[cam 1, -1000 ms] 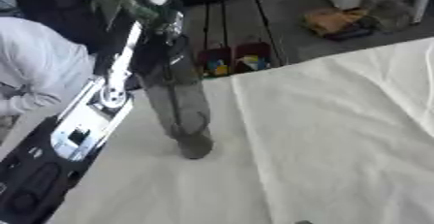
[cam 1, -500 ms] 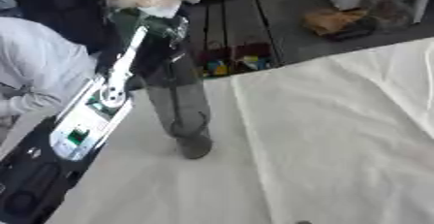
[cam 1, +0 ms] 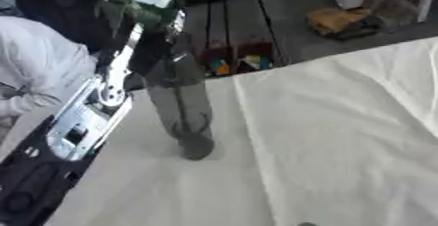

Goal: Arrange flowers into the vase.

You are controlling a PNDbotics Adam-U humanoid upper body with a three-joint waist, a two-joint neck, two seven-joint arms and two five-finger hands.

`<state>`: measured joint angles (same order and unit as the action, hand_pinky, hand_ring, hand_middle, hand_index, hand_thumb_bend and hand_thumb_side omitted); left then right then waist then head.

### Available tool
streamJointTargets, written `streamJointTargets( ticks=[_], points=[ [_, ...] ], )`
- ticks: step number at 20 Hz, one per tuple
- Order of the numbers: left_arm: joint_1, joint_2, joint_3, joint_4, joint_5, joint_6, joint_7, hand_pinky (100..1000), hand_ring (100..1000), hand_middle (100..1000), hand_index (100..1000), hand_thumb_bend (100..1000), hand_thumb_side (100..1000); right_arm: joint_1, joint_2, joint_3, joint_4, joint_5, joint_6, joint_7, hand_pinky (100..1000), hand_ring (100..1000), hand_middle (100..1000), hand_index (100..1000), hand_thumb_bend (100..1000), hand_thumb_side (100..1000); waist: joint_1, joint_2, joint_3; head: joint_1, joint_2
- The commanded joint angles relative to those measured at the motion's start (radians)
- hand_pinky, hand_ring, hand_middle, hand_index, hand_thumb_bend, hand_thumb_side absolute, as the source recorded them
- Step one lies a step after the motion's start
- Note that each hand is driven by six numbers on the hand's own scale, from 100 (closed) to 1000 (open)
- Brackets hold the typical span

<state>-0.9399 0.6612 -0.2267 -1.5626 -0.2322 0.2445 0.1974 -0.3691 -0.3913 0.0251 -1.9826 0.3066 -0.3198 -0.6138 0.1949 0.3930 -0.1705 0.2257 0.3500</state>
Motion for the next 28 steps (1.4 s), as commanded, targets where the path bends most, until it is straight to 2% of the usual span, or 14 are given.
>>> streamJointTargets(
  ticks=[1, 3, 7, 12, 17, 28],
  points=[
    [-0.005, 0.027, 0.009, -0.010, 0.009, 0.001, 0.003, 535, 751, 861, 912, 100, 1000, -0.007, -0.007, -0.005, -0.017, -0.009, 0.002, -0.002, 662, 662, 483, 661, 100, 1000, -0.009, -0.018, 0.002, -0.001, -0.012],
    [-0.002, 0.031, 0.010, -0.009, 0.007, 0.001, -0.003, 545, 760, 869, 936, 100, 1000, -0.008, -0.008, -0.006, -0.017, -0.010, 0.000, -0.003, 661, 661, 483, 661, 100, 1000, -0.009, -0.019, 0.002, -0.001, -0.011],
    [0.002, 0.039, 0.013, -0.004, -0.020, 0.004, -0.045, 644, 814, 907, 1000, 100, 1000, -0.007, -0.007, -0.005, -0.017, -0.014, 0.002, -0.003, 662, 661, 482, 661, 100, 1000, -0.009, -0.021, 0.002, -0.002, -0.014],
    [0.003, 0.040, 0.030, 0.002, -0.052, 0.013, -0.111, 719, 853, 933, 1000, 100, 1000, -0.006, -0.007, -0.005, -0.017, -0.021, 0.002, -0.001, 662, 661, 481, 661, 100, 1000, -0.010, -0.021, 0.003, -0.002, -0.013],
    [-0.005, 0.035, 0.048, 0.004, -0.039, 0.020, -0.146, 715, 847, 923, 1000, 100, 1000, -0.003, -0.007, -0.005, -0.017, -0.023, 0.003, 0.001, 662, 662, 481, 662, 100, 1000, -0.011, -0.021, 0.005, -0.001, -0.012],
    [-0.022, 0.009, 0.061, -0.008, 0.081, 0.030, -0.112, 690, 827, 901, 998, 100, 1000, 0.000, -0.005, -0.007, -0.017, -0.020, 0.010, -0.010, 662, 663, 479, 661, 100, 1000, -0.010, -0.020, 0.005, -0.001, -0.011]
  ],
)
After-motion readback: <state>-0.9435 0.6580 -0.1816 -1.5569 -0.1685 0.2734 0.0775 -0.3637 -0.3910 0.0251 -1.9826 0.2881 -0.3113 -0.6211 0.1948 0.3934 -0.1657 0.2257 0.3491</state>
